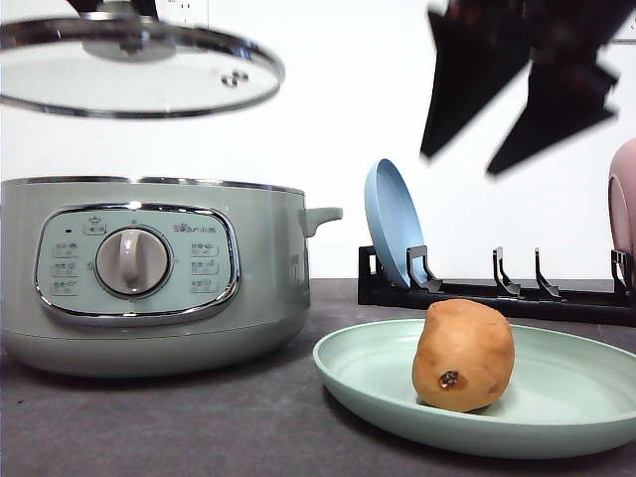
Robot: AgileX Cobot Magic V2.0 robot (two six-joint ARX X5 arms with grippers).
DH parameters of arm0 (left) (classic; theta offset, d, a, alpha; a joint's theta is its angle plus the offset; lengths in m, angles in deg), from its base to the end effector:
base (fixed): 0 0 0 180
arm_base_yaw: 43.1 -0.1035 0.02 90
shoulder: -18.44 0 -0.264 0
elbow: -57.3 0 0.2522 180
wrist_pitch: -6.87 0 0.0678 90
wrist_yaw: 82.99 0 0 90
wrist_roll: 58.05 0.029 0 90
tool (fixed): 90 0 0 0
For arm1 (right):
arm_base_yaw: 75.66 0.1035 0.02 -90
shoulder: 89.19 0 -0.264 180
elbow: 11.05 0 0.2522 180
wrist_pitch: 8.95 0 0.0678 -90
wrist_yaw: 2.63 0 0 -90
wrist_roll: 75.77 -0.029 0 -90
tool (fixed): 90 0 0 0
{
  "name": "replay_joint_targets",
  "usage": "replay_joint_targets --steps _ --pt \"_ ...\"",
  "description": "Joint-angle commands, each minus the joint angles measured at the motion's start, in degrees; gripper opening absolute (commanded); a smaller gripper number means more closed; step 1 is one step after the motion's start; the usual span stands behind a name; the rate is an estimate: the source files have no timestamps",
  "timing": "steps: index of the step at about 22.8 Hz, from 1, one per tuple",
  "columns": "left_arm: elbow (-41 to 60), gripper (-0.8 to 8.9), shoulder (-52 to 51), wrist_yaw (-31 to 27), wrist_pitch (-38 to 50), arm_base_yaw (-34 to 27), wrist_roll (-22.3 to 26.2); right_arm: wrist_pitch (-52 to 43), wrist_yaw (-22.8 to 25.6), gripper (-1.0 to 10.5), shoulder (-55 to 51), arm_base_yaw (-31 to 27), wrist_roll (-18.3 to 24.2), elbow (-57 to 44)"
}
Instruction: The right arm pick the green plate and place it on desk, then the left arm uncap open the steamer lid, the right arm pick the potato and place it on the plate, then the right arm cap close the steamer lid
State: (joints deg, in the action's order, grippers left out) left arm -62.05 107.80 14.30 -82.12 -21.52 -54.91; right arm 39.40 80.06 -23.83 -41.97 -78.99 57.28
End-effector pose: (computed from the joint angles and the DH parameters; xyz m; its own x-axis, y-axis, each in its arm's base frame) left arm 0.2639 -0.1083 0.4108 0.4284 -0.3059 -0.8502 0.4686 0.8797 -0.0804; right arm 0.1890 0.1304 0.2878 0.5091 0.4923 -0.7060 -0.5903 0.7967 0.1299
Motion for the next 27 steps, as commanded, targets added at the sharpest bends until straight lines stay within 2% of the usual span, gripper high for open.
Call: replay_joint_targets --steps 1,7,27 --pt "-1.55 0.08 2.58 0.26 1.99 0.59 0.76 1.16 0.28 4.0 -2.01 -0.28 0.31 4.11" --pt "-1.55 0.08 6.38 0.22 2.84 0.61 0.74 3.21 0.28 4.0 -5.95 -1.7 1.01 9.94" --pt "-1.51 0.08 13.22 0.17 3.02 0.83 1.6 3.19 0.24 4.0 -6.36 -2.23 1.22 10.03"
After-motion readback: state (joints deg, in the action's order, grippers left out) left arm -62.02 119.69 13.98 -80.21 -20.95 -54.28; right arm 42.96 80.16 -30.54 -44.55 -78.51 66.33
